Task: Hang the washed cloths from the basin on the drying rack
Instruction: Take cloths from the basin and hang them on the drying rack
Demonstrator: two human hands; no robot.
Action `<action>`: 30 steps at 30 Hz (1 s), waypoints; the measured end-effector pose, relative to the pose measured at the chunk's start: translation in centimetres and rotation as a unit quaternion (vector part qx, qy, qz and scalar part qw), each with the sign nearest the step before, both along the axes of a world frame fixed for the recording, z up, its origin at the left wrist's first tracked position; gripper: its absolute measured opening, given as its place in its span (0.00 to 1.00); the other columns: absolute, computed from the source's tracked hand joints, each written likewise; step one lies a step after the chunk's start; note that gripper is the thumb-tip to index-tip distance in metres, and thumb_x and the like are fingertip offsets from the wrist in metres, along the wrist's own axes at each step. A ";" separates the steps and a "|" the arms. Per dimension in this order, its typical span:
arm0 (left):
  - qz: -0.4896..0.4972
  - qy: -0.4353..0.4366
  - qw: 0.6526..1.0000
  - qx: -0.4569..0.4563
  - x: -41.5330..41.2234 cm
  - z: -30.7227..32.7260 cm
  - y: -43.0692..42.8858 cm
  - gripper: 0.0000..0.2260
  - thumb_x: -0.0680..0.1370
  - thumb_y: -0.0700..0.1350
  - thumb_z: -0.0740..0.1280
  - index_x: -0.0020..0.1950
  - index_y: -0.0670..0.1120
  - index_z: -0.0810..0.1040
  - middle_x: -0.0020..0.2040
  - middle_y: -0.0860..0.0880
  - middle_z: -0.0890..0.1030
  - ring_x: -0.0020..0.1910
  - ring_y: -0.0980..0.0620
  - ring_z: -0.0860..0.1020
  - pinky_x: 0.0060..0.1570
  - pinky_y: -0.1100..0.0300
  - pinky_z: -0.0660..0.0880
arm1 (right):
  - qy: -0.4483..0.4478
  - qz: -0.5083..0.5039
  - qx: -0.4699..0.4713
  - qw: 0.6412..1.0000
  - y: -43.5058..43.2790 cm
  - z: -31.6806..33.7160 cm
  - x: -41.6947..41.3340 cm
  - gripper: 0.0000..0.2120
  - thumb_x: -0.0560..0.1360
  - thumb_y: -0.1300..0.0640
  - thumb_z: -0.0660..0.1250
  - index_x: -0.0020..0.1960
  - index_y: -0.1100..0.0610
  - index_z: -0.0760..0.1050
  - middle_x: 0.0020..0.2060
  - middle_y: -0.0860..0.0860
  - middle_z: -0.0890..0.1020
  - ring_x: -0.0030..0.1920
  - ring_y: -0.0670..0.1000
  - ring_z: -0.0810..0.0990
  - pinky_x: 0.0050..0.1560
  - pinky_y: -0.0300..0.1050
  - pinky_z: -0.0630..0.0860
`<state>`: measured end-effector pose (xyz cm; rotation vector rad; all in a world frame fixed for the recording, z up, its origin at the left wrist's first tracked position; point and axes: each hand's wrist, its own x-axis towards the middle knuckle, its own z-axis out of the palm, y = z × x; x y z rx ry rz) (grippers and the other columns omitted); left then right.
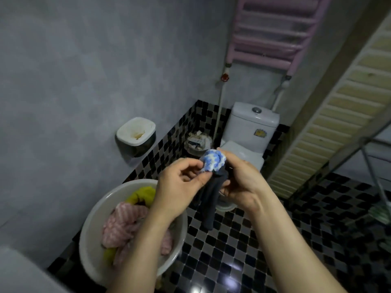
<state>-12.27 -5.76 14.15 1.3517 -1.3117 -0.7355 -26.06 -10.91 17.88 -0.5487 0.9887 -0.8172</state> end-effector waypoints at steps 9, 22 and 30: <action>-0.115 0.132 0.983 0.057 -6.7 3.7 -1.7 0.14 0.81 0.46 0.64 0.42 0.37 0.77 0.38 0.41 0.75 0.38 0.49 0.72 0.43 0.55 0.71 | 0.316 0.007 -0.173 0.933 2.7 0.1 -9.7 0.18 0.70 0.38 0.70 0.48 0.52 0.75 0.40 0.52 0.80 0.39 0.51 0.77 0.42 0.47 0.69; -0.348 -0.137 0.927 0.042 -24.1 7.9 0.1 0.02 0.70 0.42 0.76 0.41 0.48 0.85 0.36 0.50 0.84 0.36 0.60 0.79 0.41 0.64 0.75 | 0.478 0.042 -0.397 0.782 9.7 3.7 -27.9 0.08 0.72 0.58 0.72 0.49 0.50 0.83 0.42 0.45 0.85 0.44 0.38 0.81 0.47 0.41 0.78; -0.338 -0.213 0.916 -0.018 -31.3 7.5 -3.3 0.06 0.72 0.43 0.75 0.42 0.47 0.78 0.38 0.51 0.80 0.38 0.54 0.76 0.42 0.56 0.74 | 0.715 -0.019 -0.310 0.627 9.3 6.7 -38.0 0.11 0.73 0.43 0.68 0.36 0.46 0.77 0.27 0.42 0.75 0.39 0.49 0.77 0.38 0.45 0.69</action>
